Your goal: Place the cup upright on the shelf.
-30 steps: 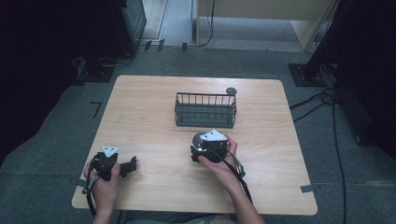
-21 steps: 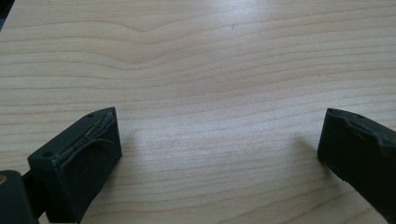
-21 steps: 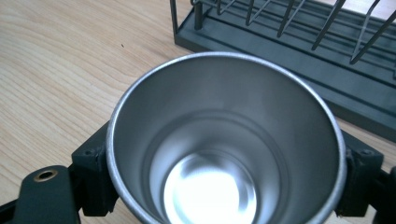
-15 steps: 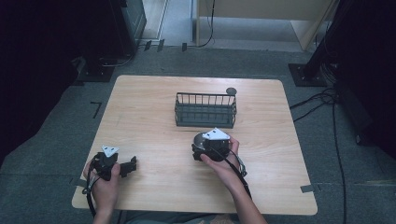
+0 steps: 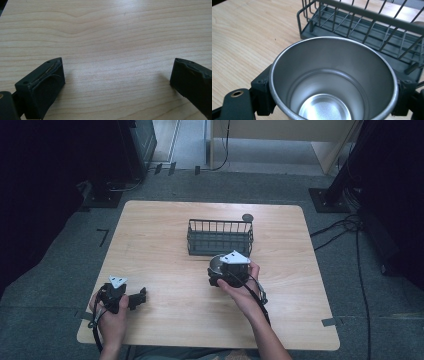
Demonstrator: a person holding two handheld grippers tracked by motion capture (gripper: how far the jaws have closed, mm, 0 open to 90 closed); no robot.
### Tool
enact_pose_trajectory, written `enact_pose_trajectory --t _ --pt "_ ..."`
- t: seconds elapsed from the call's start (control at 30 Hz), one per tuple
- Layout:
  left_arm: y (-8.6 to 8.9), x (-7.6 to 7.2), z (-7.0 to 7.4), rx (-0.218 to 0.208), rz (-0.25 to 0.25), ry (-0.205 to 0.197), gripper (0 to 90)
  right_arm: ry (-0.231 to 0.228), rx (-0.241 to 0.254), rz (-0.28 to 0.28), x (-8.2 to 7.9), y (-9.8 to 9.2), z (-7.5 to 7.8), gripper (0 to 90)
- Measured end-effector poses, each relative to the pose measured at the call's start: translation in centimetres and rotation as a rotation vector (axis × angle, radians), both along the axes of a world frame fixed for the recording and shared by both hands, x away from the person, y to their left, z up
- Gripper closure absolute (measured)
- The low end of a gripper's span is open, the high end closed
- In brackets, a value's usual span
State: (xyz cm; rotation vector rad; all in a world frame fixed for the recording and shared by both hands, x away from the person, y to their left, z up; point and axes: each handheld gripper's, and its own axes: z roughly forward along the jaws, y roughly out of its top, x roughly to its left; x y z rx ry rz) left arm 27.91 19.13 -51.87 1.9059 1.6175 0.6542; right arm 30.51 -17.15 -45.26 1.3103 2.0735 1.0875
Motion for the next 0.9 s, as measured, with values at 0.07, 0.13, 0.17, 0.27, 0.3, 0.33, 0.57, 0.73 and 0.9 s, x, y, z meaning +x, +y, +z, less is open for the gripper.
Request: enact_pose_trajectory --t 0.07,0.13,0.17,0.27,0.3,0.33,0.57,0.73,0.9 --pt "0.0 0.0 0.0 0.000 0.000 0.000 0.0 0.000 0.003 -0.005 0.2 -0.2 0.3 16.1" --pt "0.0 0.0 0.0 -0.001 0.001 0.000 0.0 0.000 0.007 -0.010 0.3 -0.4 0.6 16.1" --pt "0.0 0.0 0.0 0.000 0.001 0.000 0.0 0.001 0.012 -0.011 0.4 -0.5 0.8 16.1" --pt "0.0 0.0 0.0 -0.001 0.001 -0.001 0.0 -0.009 0.009 -0.013 0.6 -0.7 1.3 16.1" --pt "0.0 0.0 0.0 -0.001 0.001 0.000 0.0 -0.011 0.009 -0.013 0.7 -0.7 1.5 16.1" --pt "0.0 0.0 0.0 -0.001 0.001 0.000 0.0 -0.016 0.010 -0.013 0.8 -0.8 1.7 16.1" --pt "0.0 0.0 0.0 -0.001 0.001 -0.001 0.0 -0.038 0.008 -0.024 1.5 -1.3 3.3 16.2" --pt "0.0 0.0 0.0 -0.003 0.002 -0.002 0.0 -0.051 0.004 -0.021 2.1 -1.3 4.3 16.2" --pt "0.0 0.0 0.0 -0.003 0.003 -0.003 0.0 -0.057 0.003 -0.024 2.6 -1.4 5.0 16.3"
